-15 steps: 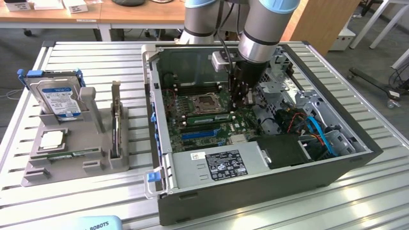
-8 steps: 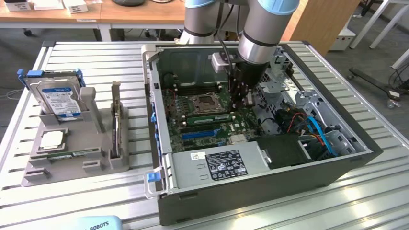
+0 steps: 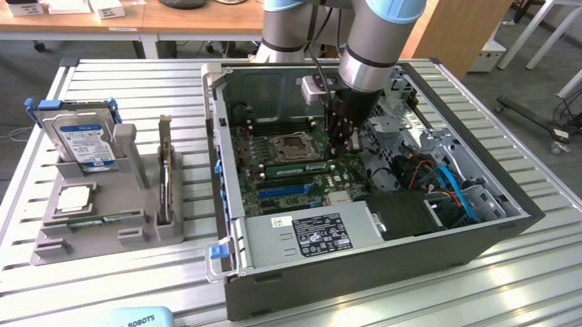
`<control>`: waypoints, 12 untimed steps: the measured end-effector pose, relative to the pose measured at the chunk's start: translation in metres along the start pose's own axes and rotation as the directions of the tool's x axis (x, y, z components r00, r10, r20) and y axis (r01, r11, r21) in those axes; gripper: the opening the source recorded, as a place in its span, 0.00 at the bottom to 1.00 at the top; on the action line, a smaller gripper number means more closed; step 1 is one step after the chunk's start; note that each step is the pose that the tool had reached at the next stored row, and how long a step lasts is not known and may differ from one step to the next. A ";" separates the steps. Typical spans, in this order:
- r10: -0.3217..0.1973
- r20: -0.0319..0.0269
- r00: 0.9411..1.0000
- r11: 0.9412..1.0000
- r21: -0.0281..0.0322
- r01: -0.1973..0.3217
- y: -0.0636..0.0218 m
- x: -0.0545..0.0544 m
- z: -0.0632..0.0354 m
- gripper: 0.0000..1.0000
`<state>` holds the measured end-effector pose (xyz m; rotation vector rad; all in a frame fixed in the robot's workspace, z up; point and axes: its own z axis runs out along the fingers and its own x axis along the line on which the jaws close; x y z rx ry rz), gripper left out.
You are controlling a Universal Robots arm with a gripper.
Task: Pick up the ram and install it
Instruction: 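Press down the ram until it locks into place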
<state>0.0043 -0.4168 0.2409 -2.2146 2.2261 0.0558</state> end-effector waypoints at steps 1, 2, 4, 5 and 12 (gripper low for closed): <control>0.000 0.000 1.000 1.000 0.000 0.000 -0.0007 0.000 0.0000 0.10; 0.000 0.000 1.000 1.000 0.000 0.000 -0.0009 0.000 -0.0001 0.10; 0.000 0.000 1.000 1.000 0.000 0.000 -0.0009 0.000 -0.0001 0.10; 0.000 0.000 1.000 1.000 0.000 0.000 -0.0009 0.000 0.0003 0.10; 0.000 0.000 1.000 1.000 0.000 0.000 -0.0010 0.000 0.0054 0.10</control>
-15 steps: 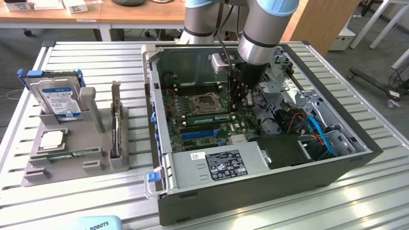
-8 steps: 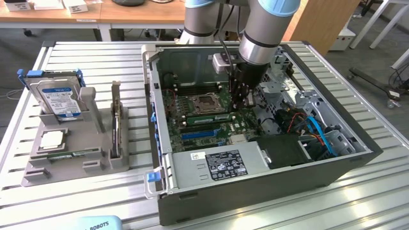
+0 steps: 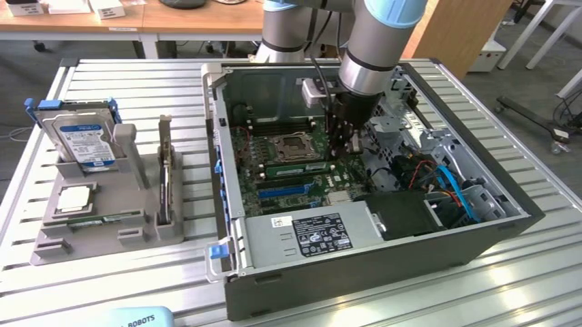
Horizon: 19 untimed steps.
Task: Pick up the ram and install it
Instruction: 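Press down the ram until it locks into place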
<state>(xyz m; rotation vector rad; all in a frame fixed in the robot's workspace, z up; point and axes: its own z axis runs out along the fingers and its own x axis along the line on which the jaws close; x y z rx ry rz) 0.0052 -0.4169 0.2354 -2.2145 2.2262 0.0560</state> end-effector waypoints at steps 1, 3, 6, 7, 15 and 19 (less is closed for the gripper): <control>0.000 0.000 1.000 1.000 0.000 0.000 0.0000 0.000 0.0000 0.10; 0.000 0.000 1.000 1.000 0.000 0.000 0.0000 0.000 0.0000 0.10; 0.000 0.000 1.000 1.000 0.000 0.000 0.0000 0.000 0.0007 0.10; 0.000 0.000 1.000 1.000 0.000 0.000 0.0000 0.000 0.0014 0.10; 0.000 0.000 1.000 1.000 0.000 0.000 0.0000 0.000 0.0019 0.10; 0.000 0.000 1.000 1.000 0.000 0.000 -0.0001 0.000 0.0030 0.10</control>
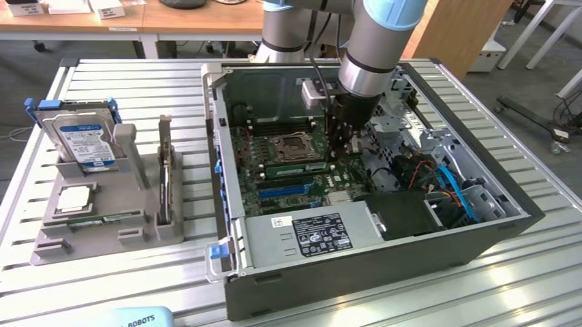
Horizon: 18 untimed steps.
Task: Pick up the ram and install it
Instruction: 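Press down the ram until it locks into place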
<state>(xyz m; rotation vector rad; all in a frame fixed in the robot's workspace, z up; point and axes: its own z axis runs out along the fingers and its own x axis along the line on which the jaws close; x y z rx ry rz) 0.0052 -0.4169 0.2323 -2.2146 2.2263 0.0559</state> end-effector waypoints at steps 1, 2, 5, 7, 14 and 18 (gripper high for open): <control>0.000 0.000 1.000 1.000 0.000 0.000 0.0000 0.000 0.0000 0.10; 0.000 0.000 1.000 1.000 0.000 0.000 0.0000 0.000 0.0001 0.10; 0.000 0.000 1.000 1.000 0.000 0.000 -0.0001 -0.001 0.0003 0.10; 0.000 0.000 1.000 1.000 0.000 0.000 0.0000 -0.001 0.0003 0.10; 0.000 0.000 1.000 1.000 0.000 0.000 0.0000 -0.001 0.0020 0.10; 0.000 0.000 1.000 1.000 0.000 0.000 -0.0001 -0.001 0.0030 0.10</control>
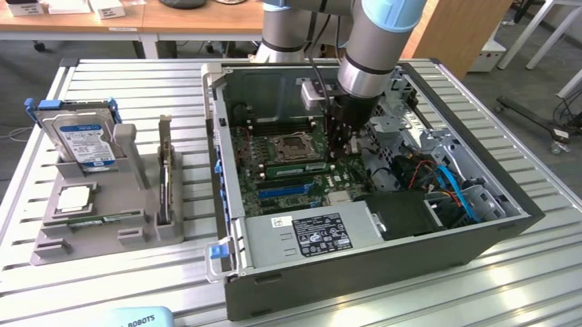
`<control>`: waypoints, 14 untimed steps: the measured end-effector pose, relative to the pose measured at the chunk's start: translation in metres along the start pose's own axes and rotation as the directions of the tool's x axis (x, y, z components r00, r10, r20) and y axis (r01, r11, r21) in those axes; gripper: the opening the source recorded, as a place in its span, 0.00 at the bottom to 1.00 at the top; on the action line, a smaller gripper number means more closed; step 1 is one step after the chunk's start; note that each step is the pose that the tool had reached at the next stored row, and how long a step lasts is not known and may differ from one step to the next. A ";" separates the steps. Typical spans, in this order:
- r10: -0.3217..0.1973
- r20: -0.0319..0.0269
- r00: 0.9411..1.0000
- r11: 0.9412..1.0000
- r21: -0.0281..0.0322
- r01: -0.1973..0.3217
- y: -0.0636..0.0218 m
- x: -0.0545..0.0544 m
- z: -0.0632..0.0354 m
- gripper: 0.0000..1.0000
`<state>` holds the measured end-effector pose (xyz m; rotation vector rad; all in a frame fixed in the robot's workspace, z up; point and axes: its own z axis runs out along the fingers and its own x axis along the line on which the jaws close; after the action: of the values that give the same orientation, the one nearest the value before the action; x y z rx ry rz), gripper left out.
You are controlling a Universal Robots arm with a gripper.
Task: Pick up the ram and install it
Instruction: 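Press down the ram until it locks into place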
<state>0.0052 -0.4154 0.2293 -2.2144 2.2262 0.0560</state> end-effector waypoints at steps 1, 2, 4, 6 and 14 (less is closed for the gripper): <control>0.000 0.000 1.000 1.000 0.000 0.000 0.0000 0.000 0.0000 0.10; 0.000 0.000 1.000 1.000 0.000 0.000 0.0000 0.000 0.0000 0.10; 0.000 0.000 1.000 1.000 0.000 0.000 0.0000 0.000 0.0005 0.10; 0.000 0.000 1.000 1.000 0.000 0.000 0.0000 0.000 0.0006 0.10; 0.000 0.000 1.000 1.000 0.000 0.000 0.0000 0.000 0.0015 0.10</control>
<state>0.0052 -0.4154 0.2278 -2.2146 2.2263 0.0558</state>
